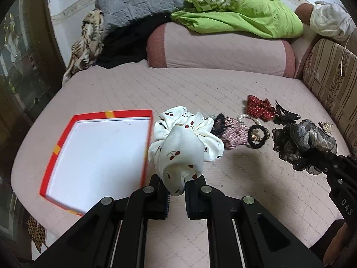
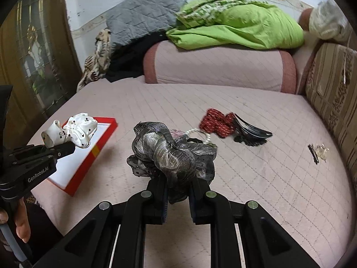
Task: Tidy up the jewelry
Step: 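Carry both held scrunchies over the red-rimmed white tray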
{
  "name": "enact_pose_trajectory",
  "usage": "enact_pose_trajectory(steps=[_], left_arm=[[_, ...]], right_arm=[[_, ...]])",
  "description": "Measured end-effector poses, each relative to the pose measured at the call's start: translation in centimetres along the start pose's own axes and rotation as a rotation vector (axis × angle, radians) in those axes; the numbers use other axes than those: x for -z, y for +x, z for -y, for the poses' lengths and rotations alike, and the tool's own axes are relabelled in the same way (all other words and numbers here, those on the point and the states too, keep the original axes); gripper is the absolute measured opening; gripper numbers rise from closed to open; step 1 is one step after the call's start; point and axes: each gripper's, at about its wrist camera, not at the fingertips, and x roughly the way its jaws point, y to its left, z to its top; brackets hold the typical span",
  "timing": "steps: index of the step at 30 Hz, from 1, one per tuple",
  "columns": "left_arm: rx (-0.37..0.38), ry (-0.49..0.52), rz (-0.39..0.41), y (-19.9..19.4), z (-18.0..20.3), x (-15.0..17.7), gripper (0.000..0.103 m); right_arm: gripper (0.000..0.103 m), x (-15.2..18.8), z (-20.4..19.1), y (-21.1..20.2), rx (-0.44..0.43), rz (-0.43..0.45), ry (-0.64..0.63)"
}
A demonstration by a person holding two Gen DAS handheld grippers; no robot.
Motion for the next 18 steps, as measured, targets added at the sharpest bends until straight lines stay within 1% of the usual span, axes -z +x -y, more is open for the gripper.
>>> enact_pose_trajectory(steps=[6, 18], left_arm=[[-0.051, -0.02, 0.028, -1.5, -3.1, -0.2, 0.01], [-0.105, -0.055, 0.064, -2.7, -8.5, -0.4, 0.01]], right_arm=[[0.016, -0.9, -3.1, 0.0, -0.04, 0.001, -0.05], [0.017, -2.5, -9.3, 1.1, -0.138, -0.02, -0.134]])
